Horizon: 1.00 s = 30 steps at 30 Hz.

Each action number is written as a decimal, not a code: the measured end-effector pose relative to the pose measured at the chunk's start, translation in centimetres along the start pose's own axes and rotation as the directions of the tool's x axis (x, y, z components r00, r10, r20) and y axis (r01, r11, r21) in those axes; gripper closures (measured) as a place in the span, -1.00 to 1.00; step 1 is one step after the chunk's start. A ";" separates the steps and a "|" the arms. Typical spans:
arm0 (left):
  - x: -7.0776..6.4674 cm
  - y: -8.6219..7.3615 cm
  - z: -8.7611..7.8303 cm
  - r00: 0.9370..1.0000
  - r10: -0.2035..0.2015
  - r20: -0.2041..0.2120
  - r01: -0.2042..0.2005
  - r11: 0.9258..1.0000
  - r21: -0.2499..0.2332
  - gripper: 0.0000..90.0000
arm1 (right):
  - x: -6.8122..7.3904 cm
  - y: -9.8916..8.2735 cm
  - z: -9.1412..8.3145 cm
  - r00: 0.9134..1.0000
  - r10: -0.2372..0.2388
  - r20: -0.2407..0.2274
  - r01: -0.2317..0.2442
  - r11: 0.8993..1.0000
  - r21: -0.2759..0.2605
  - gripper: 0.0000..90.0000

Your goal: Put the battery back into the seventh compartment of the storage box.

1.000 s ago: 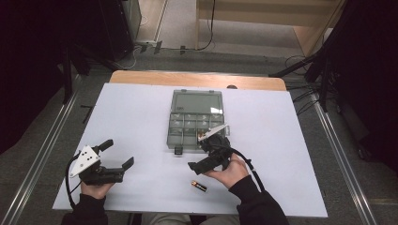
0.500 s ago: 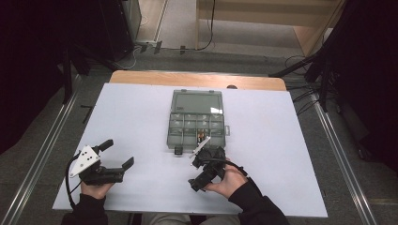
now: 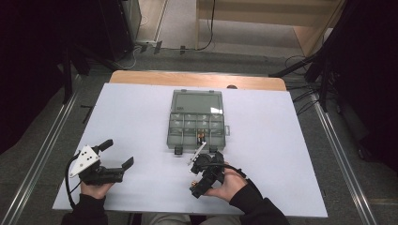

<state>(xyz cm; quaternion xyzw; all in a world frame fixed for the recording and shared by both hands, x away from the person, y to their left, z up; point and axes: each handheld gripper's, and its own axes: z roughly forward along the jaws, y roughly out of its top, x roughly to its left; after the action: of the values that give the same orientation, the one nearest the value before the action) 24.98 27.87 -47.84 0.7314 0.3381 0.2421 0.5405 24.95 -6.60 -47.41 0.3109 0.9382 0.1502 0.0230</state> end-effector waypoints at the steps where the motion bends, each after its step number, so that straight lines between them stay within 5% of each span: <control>1: 0.0 0.0 0.0 1.000 0.001 0.000 -0.001 1.000 0.000 -0.98 | 0.0 0.0 0.0 1.000 0.002 -0.002 -0.002 1.000 0.001 -1.00; 10: 0.0 0.0 0.0 1.000 -0.001 0.003 0.001 1.000 -0.003 -0.98 | 0.4 -0.2 0.3 1.000 -0.016 -0.026 0.017 0.999 0.042 -0.85; 16: 0.0 0.0 0.0 1.000 0.000 0.003 0.000 1.000 -0.002 -0.98 | 0.6 -0.2 0.5 0.999 -0.040 -0.035 0.042 0.996 0.074 -0.54; 18: 0.0 0.0 0.0 1.000 0.001 0.003 -0.001 1.000 -0.002 -0.98 | 0.7 -0.2 0.6 0.998 -0.052 -0.030 0.055 0.996 0.073 -0.35; 20: 0.0 0.0 0.0 1.000 0.001 0.001 -0.001 1.000 -0.002 -0.98 | 0.8 -0.3 0.4 0.998 -0.062 -0.025 0.063 0.995 0.071 0.06; 28: 0.0 0.0 0.0 1.000 0.000 0.001 0.000 1.000 -0.002 -0.98 | 0.9 -0.2 0.1 0.998 -0.033 -0.059 0.039 0.995 0.092 0.72; 30: 0.0 0.0 0.0 1.000 0.000 0.002 0.000 1.000 -0.002 -0.98 | 0.9 -0.2 0.1 0.998 -0.029 -0.054 0.034 0.995 0.093 0.73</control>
<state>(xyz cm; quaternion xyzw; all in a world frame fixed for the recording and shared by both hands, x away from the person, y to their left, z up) 24.96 27.87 -47.84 0.7310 0.3375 0.2418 0.5416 24.10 -6.17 -47.48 0.2929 0.9493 0.1135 -0.0141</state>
